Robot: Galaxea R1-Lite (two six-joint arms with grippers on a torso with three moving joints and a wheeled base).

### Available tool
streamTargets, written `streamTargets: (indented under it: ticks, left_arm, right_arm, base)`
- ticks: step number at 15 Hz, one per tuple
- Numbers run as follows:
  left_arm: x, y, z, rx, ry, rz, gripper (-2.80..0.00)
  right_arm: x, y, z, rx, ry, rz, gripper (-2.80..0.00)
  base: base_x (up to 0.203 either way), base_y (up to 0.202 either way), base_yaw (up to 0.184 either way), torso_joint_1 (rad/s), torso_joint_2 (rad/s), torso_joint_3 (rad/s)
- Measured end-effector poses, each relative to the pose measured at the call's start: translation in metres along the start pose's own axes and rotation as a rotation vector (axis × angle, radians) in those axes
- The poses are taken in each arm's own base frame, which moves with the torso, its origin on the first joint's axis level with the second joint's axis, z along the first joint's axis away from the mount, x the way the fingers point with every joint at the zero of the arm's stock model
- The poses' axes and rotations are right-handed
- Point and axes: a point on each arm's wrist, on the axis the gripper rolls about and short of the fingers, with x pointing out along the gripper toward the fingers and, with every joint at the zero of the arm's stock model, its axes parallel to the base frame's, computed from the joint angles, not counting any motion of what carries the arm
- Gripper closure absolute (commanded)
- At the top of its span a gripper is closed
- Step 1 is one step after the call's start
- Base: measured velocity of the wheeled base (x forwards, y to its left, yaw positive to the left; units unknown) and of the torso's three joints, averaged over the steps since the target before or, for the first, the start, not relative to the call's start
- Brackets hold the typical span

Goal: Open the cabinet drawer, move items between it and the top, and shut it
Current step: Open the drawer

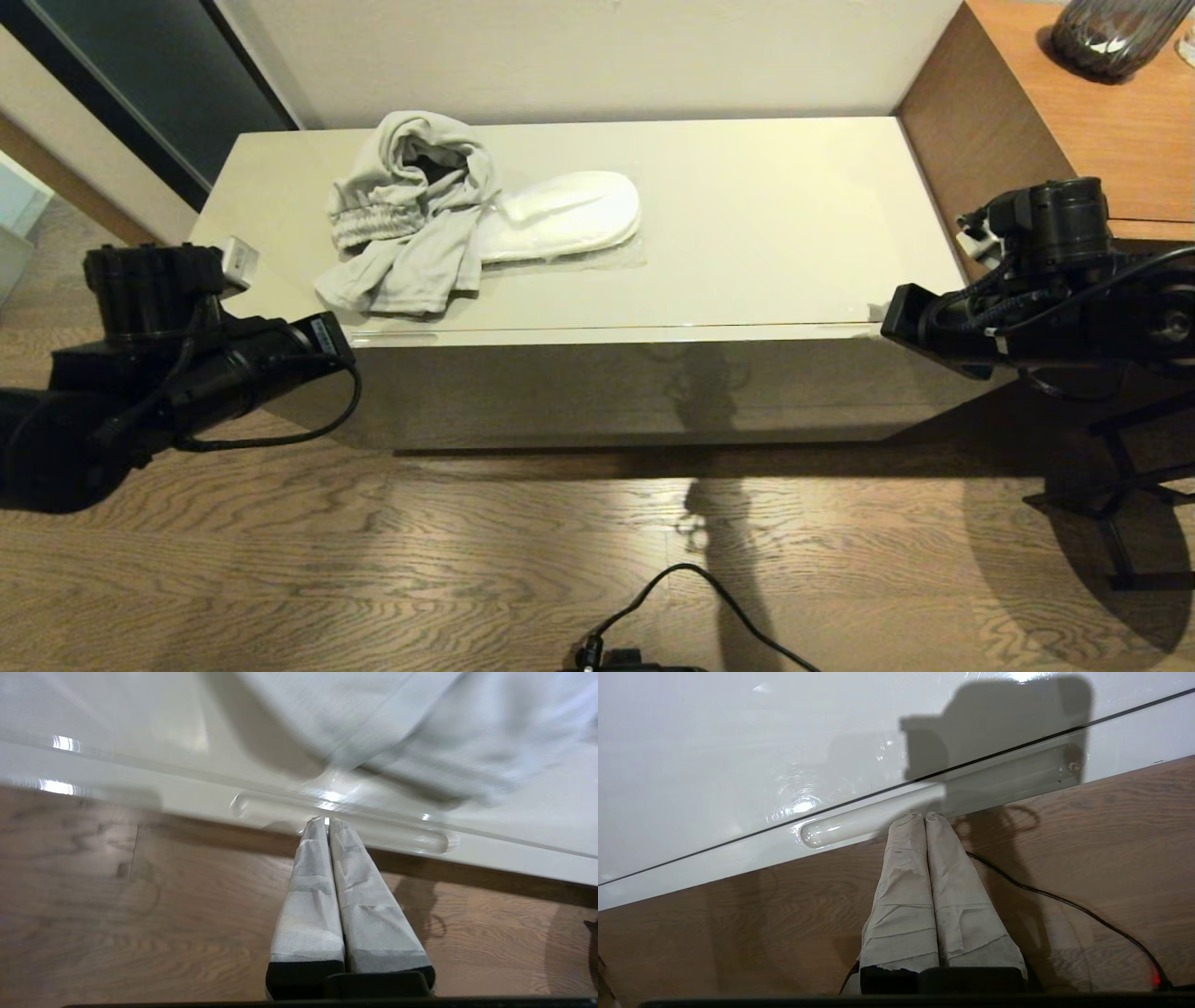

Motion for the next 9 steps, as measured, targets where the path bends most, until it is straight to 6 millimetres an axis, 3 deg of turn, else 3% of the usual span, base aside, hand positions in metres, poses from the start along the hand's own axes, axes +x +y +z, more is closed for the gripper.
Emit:
streamTargets:
  ticks: [4, 9]
  left_arm:
    - [0.026, 0.002, -0.007, -0.002, -0.064, -0.021, 0.0]
    - [0.039, 0.003, -0.015, 0.006, -0.062, -0.028, 0.0]
  right_arm:
    - [0.004, -0.001, -0.002, -0.001, 0.01, -0.006, 0.0]
    - [0.011, -0.002, -0.003, 0.001, 0.02, -0.013, 0.0]
  base:
    - [0.0, 0.0, 0.0, 0.0, 0.0, 0.0]
    - [0.0, 0.0, 0.0, 0.0, 0.0, 0.0]
